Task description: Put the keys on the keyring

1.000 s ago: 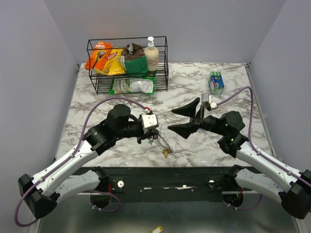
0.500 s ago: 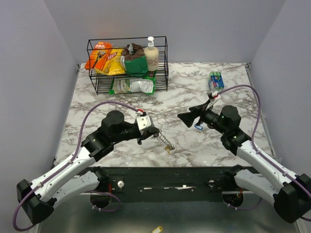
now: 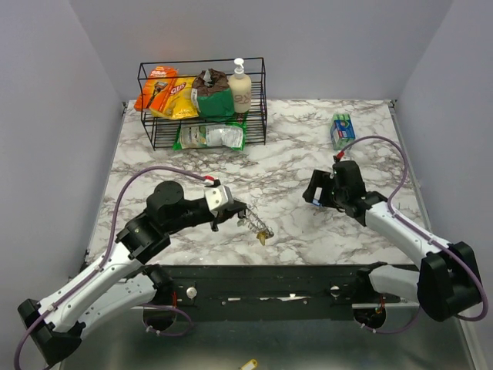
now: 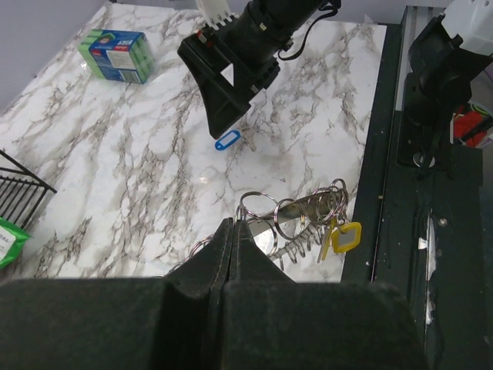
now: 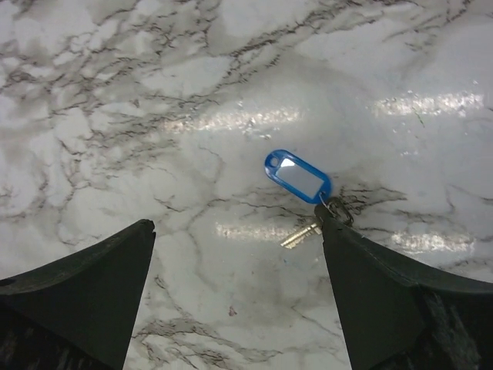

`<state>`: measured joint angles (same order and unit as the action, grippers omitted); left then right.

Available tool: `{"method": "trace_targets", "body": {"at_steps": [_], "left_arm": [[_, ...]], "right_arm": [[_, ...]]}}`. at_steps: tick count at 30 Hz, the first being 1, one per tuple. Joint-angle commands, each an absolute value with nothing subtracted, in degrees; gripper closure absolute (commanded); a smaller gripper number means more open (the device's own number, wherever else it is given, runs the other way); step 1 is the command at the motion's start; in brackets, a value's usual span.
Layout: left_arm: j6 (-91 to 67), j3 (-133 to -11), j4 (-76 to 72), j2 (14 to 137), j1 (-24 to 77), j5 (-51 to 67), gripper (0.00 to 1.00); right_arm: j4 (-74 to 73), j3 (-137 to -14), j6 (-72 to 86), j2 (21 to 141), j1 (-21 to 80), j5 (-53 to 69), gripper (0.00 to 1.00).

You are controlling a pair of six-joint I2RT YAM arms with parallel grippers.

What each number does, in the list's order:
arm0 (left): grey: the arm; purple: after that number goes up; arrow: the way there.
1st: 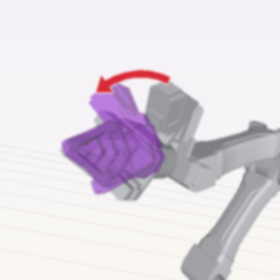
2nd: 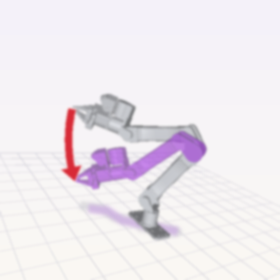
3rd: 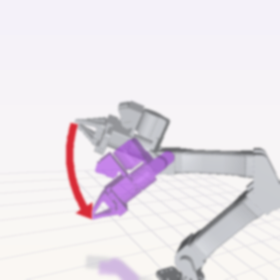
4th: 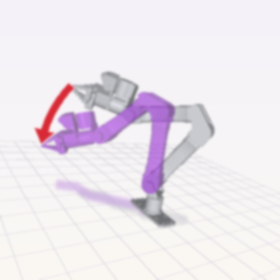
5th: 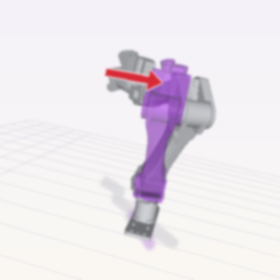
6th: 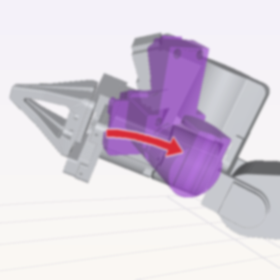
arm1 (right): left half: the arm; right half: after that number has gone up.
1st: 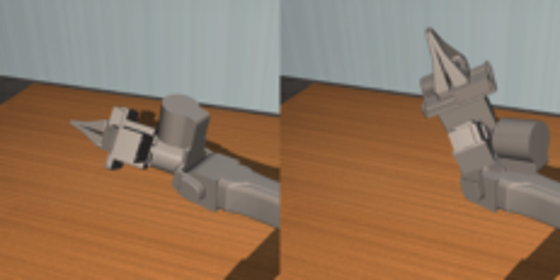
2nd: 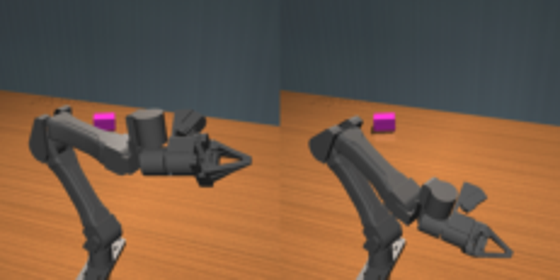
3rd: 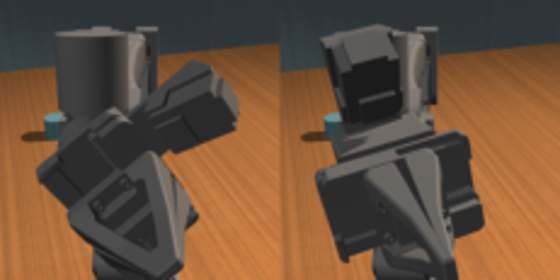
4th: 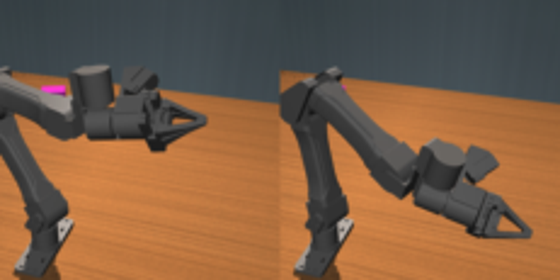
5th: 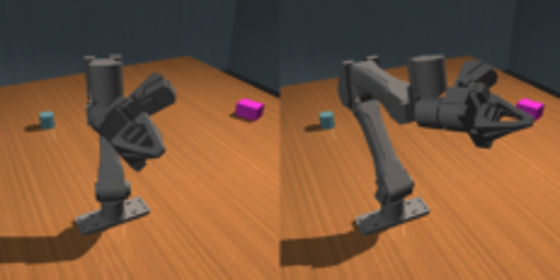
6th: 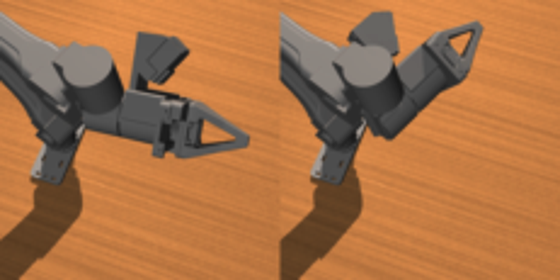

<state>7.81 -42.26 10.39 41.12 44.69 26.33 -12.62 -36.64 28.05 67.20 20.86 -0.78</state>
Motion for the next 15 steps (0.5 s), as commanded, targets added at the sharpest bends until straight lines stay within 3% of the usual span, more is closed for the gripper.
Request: {"method": "trace_targets", "body": {"at_steps": [1, 8, 11, 14, 15], "left_arm": [[8.79, -41.66, 8.26, 38.15, 44.65, 26.01, 1.00], [8.79, -41.66, 9.67, 37.35, 44.65, 28.47, 1.00], [9.05, -41.92, 10.19, 37.35, 44.56, 29.18, 1.00], [10.28, -42.10, 11.34, 37.27, 44.56, 28.83, 1.00], [10.46, -42.19, 11.60, 37.18, 44.56, 28.65, 1.00]], "right_arm": [[-20.38, -40.77, 28.04, 70.47, 20.30, -8.08, 0.05], [-26.45, -42.80, 27.60, 77.16, 19.60, -11.08, 0.14], [-26.63, -43.85, 26.90, 79.53, 19.07, -11.16, 0.26], [-26.63, -44.91, 26.19, 81.21, 18.46, -9.41, 0.28], [-26.54, -45.61, 25.84, 82.34, 18.46, -8.45, 0.33]]}}
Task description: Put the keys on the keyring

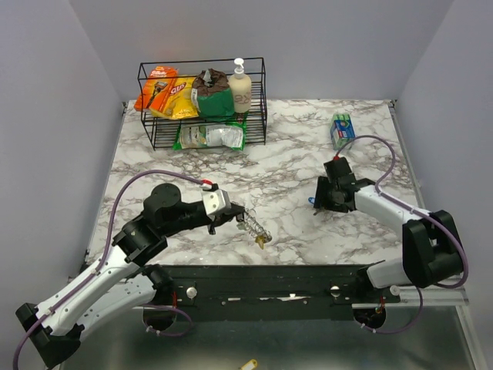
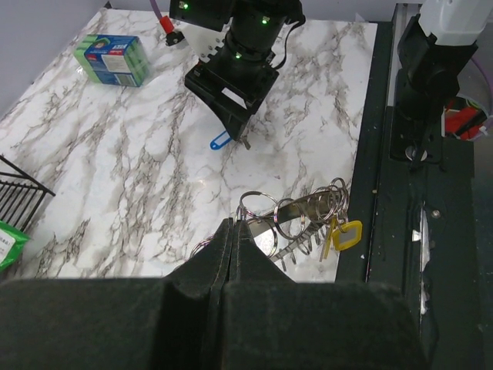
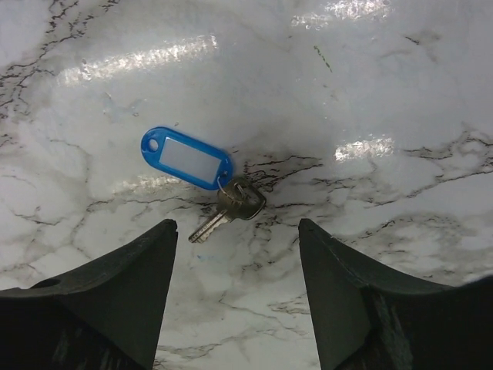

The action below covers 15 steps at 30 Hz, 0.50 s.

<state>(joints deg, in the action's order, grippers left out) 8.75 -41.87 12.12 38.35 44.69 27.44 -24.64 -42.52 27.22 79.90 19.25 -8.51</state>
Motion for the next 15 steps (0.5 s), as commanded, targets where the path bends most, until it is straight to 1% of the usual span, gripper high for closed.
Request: {"method": "trace_targets", "body": {"at_steps": [1, 2, 5, 12, 15], "left_arm": [[10.37, -42.19, 11.78, 37.00, 44.56, 28.48, 1.00], [10.37, -42.10, 11.78, 36.83, 44.56, 28.39, 1.00], [10.37, -41.92, 11.43, 36.30, 44.56, 28.21, 1.00], [10.28, -41.75, 11.51, 36.30, 44.56, 27.86, 1.00], [10.28, -41.84, 11.42, 36.56, 44.56, 27.86, 1.00]], "right_arm": [[-26.54, -46.05, 25.75, 82.79, 18.37, -8.09, 0.35], [-26.46, -46.49, 25.40, 83.14, 18.20, -7.91, 0.37], [-26.54, -48.33, 24.35, 84.90, 18.19, -7.03, 0.47], [-27.86, -50.80, 22.06, 87.54, 16.79, -5.28, 0.50], [-27.95, -50.89, 21.27, 88.33, 16.61, -4.05, 0.57]]}}
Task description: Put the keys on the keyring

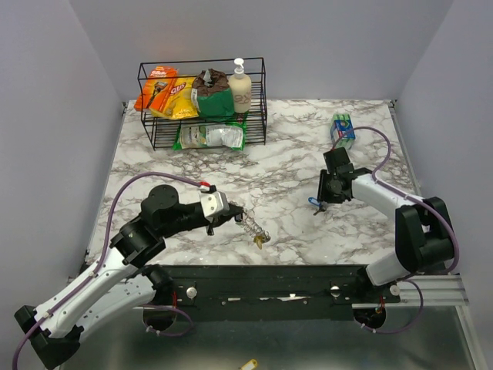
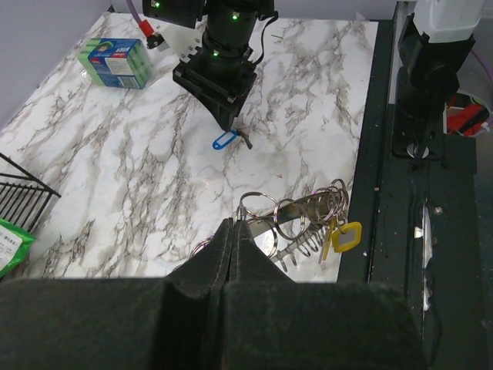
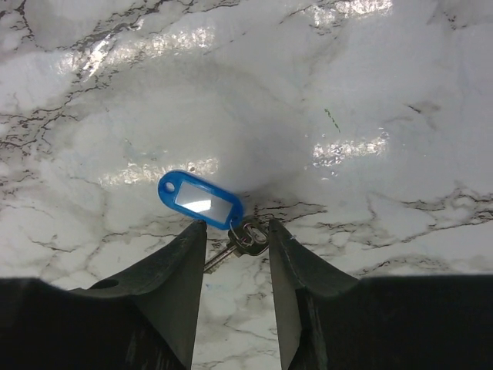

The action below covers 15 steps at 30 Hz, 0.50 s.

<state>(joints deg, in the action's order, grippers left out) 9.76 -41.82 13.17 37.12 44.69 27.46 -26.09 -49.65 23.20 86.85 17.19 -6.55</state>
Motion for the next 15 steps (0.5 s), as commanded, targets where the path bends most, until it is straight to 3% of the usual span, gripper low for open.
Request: {"method": "trace_targets", "body": {"at_steps": [1, 8, 15], "left_arm": [[10.20, -41.84, 11.25, 36.65, 44.56, 27.77, 1.00], [10.11, -42.01, 11.16, 37.88, 44.56, 28.39, 1.00], [9.76, -42.10, 10.64, 38.41, 44.56, 28.39, 1.00]], "right_arm": [[-28.12, -50.98, 21.10, 88.68, 16.35, -3.69, 0.61], [-28.21, -51.15, 20.39, 90.70, 16.17, -0.44, 0.64], [-28.21, -50.98, 19.86, 90.88, 16.08, -0.44, 0.76]]}}
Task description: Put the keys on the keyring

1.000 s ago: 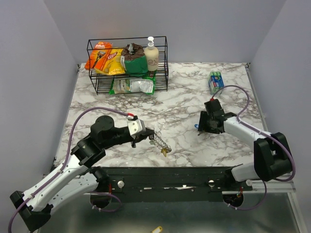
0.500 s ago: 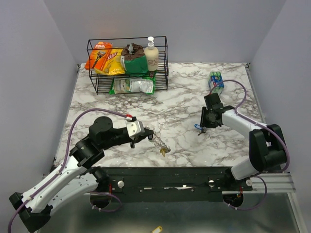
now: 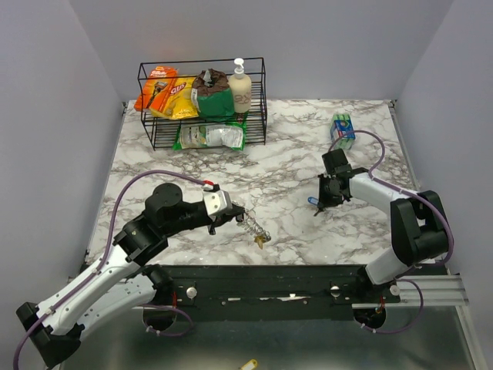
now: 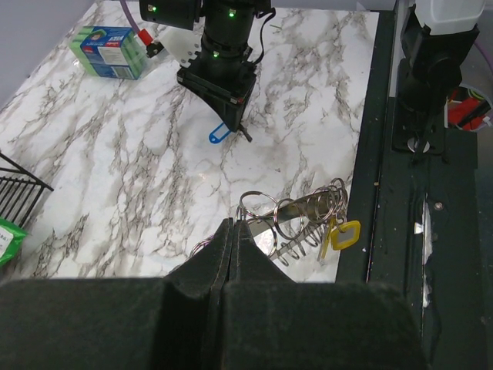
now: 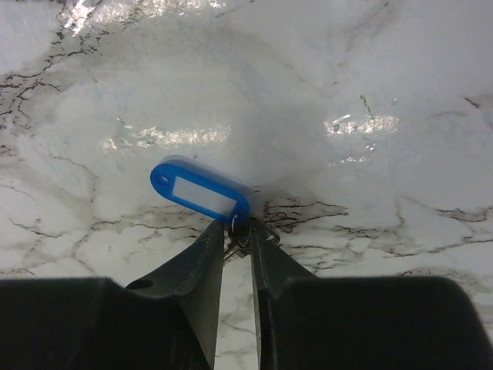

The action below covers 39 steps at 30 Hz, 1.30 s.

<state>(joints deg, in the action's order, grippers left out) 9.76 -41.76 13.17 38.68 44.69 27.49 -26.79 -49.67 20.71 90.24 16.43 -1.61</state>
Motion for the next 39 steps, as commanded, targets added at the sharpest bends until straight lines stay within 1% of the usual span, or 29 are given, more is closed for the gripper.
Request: {"method": "trace_targets", "body": {"at_steps": [1, 4, 6, 7, 12, 15, 21, 24, 26, 33, 39], "left_arm": [[9.76, -42.19, 10.63, 38.50, 44.56, 28.39, 1.00], [9.76, -42.10, 10.72, 38.76, 44.56, 28.39, 1.00], [9.76, -42.19, 10.81, 38.93, 44.56, 28.39, 1.00], [9.76, -42.27, 10.81, 39.11, 44.56, 28.30, 1.00], [10.02, -42.54, 11.51, 39.11, 44.56, 27.86, 1.00], [10.46, -42.45, 11.95, 39.20, 44.56, 27.34, 1.00], [12.13, -42.72, 13.53, 39.20, 44.56, 27.07, 1.00], [13.53, -42.80, 14.50, 38.94, 44.56, 26.89, 1.00], [13.71, -42.63, 14.50, 38.85, 44.56, 26.81, 1.00], [14.94, -41.93, 14.94, 38.67, 44.56, 27.25, 1.00], [16.52, -40.78, 15.03, 37.97, 44.56, 25.75, 1.00]], "right_arm": [[-28.21, -50.98, 19.86, 90.70, 16.08, -0.44, 0.81], [-28.21, -50.98, 19.86, 90.26, 16.08, -0.70, 0.91], [-28.21, -50.89, 19.78, 89.74, 16.17, -0.97, 0.96], [-28.21, -50.89, 19.69, 89.56, 16.08, -0.97, 1.00], [-28.65, -51.06, 18.99, 86.49, 16.17, -0.35, 1.00], [-29.18, -51.59, 18.20, 84.73, 16.17, 2.19, 1.00], [-29.00, -52.56, 14.68, 79.90, 16.17, 10.80, 1.00], [-28.30, -52.82, 10.82, 76.73, 16.26, 20.10, 1.00], [-27.78, -52.82, 8.71, 75.24, 16.61, 22.22, 1.00], [-24.88, -53.17, 3.52, 69.27, 22.04, 34.00, 0.99], [-24.52, -54.14, -3.24, 64.96, 30.22, 37.52, 1.00]]}}
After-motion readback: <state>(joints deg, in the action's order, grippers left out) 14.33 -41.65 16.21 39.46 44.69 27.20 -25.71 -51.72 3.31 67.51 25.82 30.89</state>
